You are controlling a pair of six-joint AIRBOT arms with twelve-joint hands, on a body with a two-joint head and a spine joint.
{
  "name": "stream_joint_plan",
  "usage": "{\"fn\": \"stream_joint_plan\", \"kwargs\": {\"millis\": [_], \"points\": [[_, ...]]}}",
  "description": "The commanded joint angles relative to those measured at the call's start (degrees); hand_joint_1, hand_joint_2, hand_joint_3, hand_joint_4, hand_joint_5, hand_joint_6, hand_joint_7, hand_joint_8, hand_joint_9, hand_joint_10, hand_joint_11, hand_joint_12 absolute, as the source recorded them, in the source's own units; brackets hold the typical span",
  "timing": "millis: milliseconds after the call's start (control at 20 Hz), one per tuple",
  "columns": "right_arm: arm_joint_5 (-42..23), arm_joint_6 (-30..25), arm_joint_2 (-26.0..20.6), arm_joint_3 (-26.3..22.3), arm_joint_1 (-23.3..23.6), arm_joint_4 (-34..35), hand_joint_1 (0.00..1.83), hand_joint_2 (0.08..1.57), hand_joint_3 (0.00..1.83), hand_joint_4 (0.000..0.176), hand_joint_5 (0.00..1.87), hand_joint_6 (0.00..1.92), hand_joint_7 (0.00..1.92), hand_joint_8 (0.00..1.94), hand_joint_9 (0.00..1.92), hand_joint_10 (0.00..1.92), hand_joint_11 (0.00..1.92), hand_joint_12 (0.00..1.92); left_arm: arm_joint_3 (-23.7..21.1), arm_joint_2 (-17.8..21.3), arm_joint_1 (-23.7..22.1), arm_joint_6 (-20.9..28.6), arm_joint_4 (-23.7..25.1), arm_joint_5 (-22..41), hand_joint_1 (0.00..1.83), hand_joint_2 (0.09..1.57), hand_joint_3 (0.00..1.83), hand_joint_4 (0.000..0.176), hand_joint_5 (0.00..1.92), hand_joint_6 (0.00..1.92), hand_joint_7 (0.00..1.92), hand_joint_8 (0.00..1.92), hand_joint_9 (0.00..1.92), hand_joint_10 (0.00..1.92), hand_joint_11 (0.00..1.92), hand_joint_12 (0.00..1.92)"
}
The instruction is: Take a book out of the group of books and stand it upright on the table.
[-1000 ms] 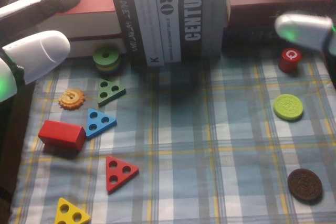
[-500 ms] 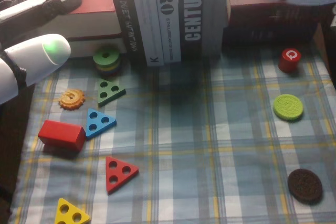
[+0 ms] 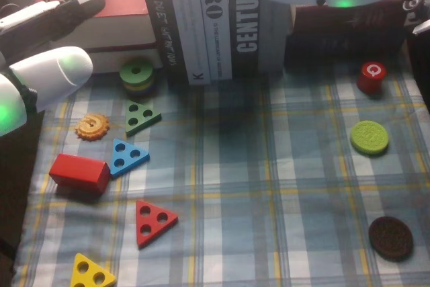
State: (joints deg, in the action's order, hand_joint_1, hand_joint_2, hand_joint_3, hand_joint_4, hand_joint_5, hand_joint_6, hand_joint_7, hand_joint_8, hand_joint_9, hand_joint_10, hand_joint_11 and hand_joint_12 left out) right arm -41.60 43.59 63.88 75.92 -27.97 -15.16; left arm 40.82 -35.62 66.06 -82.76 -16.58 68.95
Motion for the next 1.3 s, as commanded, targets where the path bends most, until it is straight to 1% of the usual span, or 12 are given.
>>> {"fn": "stream_joint_plan", "kwargs": {"millis": [0, 200, 300, 400, 550, 650, 750, 850, 1000, 1100, 1200, 1250], "points": [[-5.70, -0.06, -0.03, 0.14, 1.15, 1.37, 0.00, 1.09, 0.00, 0.176, 0.28, 0.01, 0.00, 0.00, 0.00, 0.00, 0.00, 0.00, 0.38, -0.31, -0.44, 0.25, 0.26, 7.00, 0.00, 1.24, 0.00, 0.176, 0.24, 0.00, 0.28, 0.01, 0.26, 0.01, 0.01, 0.34], [-3.45, -0.06, -0.87, -0.88, 1.19, -1.90, 0.00, 1.09, 0.00, 0.176, 0.27, 0.00, 0.00, 0.00, 0.00, 0.00, 0.00, 0.00, 0.32, -0.31, -0.44, 0.25, 0.25, 7.11, 0.00, 1.26, 0.00, 0.176, 0.26, 0.01, 0.30, 0.02, 0.29, 0.02, 0.04, 0.35], [-2.34, -0.06, -2.09, -2.46, 1.19, -4.35, 0.00, 1.10, 0.00, 0.176, 0.30, 0.01, 0.00, 0.00, 0.00, 0.00, 0.00, 0.00, 0.15, -0.30, -0.43, 0.25, 0.19, 7.30, 0.00, 1.27, 0.00, 0.176, 0.26, 0.01, 0.29, 0.01, 0.28, 0.01, 0.03, 0.34], [-2.28, -0.06, -2.90, -3.82, 1.19, -5.78, 0.00, 1.09, 0.00, 0.176, 0.31, 0.02, 0.00, 0.00, 0.00, 0.00, 0.00, 0.00, 0.05, -0.28, -0.41, 0.25, -0.03, 7.34, 0.00, 1.28, 0.01, 0.176, 0.27, 0.01, 0.26, 0.00, 0.26, 0.00, 0.02, 0.34], [-2.43, -0.06, -4.04, -6.17, 1.16, -6.98, 0.00, 1.08, 0.00, 0.176, 0.33, 0.02, 0.00, 0.00, 0.00, 0.00, 0.00, 0.00, -0.10, -0.28, -0.39, 0.25, -0.11, 7.59, 0.00, 1.29, 0.01, 0.176, 0.26, 0.00, 0.29, 0.01, 0.27, 0.00, 0.01, 0.34], [-2.61, -0.06, -4.91, -7.62, 0.97, -7.98, 0.00, 1.08, 0.00, 0.176, 0.34, 0.02, 0.00, 0.00, 0.00, 0.00, 0.00, 0.00, -0.22, -0.29, -0.31, 0.25, -0.22, 7.73, 0.00, 1.30, 0.01, 0.172, 0.27, 0.00, 0.28, 0.00, 0.26, 0.00, 0.00, 0.34], [-3.22, -0.06, -6.08, -9.02, 0.69, -8.94, 0.00, 1.09, 0.00, 0.176, 0.37, 0.02, 0.00, 0.00, 0.00, 0.00, 0.00, 0.00, -0.37, -0.25, 0.10, 0.25, -0.46, 7.94, 0.00, 1.31, 0.01, 0.161, 0.28, 0.01, 0.28, 0.00, 0.26, 0.00, 0.00, 0.34], [-4.93, -0.05, -7.47, -10.43, -0.44, -9.32, 0.00, 1.11, 0.01, 0.176, 0.38, 0.02, 0.00, 0.00, 0.00, 0.00, 0.00, 0.00, -0.56, -0.17, 0.56, 0.26, -0.62, 8.30, 0.00, 1.31, 0.01, 0.160, 0.28, 0.00, 0.27, 0.00, 0.26, 0.00, 0.00, 0.34], [-7.70, -0.05, -10.00, -12.99, -2.74, -9.59, 0.00, 1.11, 0.01, 0.176, 0.39, 0.02, 0.00, 0.00, 0.00, 0.00, 0.00, 0.00, -0.72, -0.01, 0.81, 0.26, -0.76, 8.52, 0.00, 1.31, 0.00, 0.163, 0.27, 0.00, 0.27, 0.00, 0.26, 0.00, 0.00, 0.33], [-9.50, -0.05, -11.48, -14.61, -4.47, -9.68, 0.00, 1.17, 0.01, 0.176, 0.43, 0.01, 0.00, 0.00, 0.00, 0.00, 0.00, 0.00, -0.79, -0.01, 0.90, 0.26, -0.89, 8.70, 0.00, 1.30, 0.00, 0.176, 0.26, 0.00, 0.29, 0.01, 0.27, 0.00, 0.00, 0.33], [-11.05, -0.05, -12.50, -15.75, -5.72, -9.73, 0.00, 1.17, 0.01, 0.176, 0.43, 0.01, 0.00, 0.00, 0.00, 0.00, 0.00, 0.00, -0.87, -0.01, 1.01, 0.26, -0.94, 8.73, 0.00, 1.30, 0.00, 0.175, 0.27, 0.00, 0.29, 0.01, 0.26, 0.00, 0.00, 0.33], [-12.09, -0.06, -13.08, -16.53, -6.30, -10.24, 0.00, 1.16, 0.01, 0.176, 0.42, 0.00, 0.00, 0.00, 0.00, 0.00, 0.00, 0.00, -0.91, -0.01, 1.09, 0.26, -1.06, 8.73, 0.00, 1.31, 0.00, 0.168, 0.27, 0.00, 0.29, 0.01, 0.27, 0.00, 0.01, 0.33]]}}
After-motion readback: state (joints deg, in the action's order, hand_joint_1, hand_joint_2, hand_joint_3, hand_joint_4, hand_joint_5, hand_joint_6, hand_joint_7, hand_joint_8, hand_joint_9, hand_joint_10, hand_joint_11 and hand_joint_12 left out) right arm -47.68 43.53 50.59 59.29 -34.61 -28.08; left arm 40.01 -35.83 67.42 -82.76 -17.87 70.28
